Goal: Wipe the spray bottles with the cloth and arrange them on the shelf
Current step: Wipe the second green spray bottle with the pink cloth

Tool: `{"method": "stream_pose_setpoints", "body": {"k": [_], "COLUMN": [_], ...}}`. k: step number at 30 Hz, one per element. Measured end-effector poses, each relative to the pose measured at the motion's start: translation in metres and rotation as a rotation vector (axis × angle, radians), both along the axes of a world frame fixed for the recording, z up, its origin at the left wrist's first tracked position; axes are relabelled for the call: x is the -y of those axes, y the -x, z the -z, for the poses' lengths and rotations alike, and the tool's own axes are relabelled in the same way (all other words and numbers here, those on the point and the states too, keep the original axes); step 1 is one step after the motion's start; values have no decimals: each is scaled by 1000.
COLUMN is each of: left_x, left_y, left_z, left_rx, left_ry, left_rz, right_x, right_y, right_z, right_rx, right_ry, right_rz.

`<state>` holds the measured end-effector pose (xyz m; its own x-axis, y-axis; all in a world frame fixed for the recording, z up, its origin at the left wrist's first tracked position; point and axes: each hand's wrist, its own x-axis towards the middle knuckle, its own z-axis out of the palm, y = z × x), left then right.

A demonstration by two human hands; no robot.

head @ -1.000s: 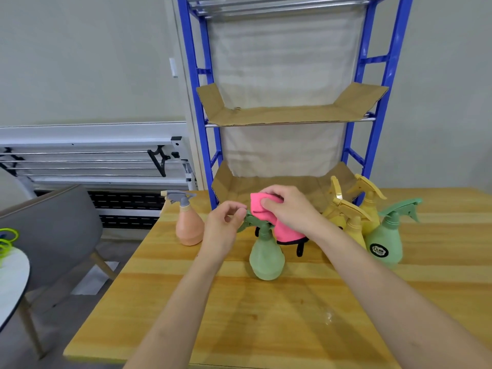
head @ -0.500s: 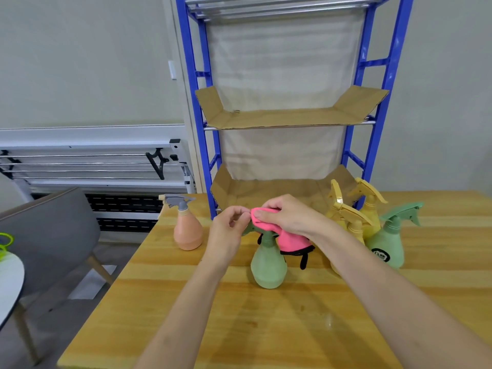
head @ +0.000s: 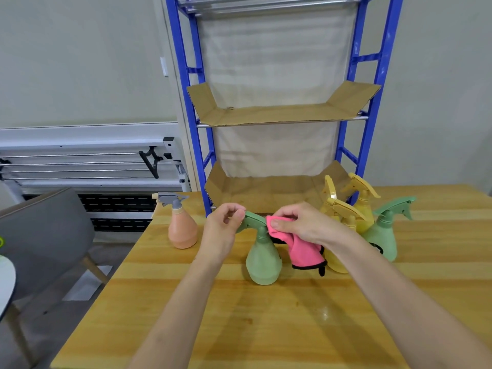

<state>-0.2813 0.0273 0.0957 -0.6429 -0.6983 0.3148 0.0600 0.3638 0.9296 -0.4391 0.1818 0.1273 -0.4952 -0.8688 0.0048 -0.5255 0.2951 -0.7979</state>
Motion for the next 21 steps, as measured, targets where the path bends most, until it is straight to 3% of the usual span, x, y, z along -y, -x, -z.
{"method": "stream_pose_setpoints", "body": {"k": [7, 14, 21], "left_x": [-4, -7, -8], "left_y": [-5, -15, -18], "left_z": [-1, -8, -5], "left_rx": [14, 19, -6], "left_ry": [-9, -53, -87], "left_rz": [-25, -34, -59], "right_x": [-9, 2, 20], "right_y": [-5, -19, -33], "right_z": [3, -7, 12], "right_rx": [-64, -208, -517], "right_ry": [57, 474, 301], "right_rz": [69, 205, -7]}}
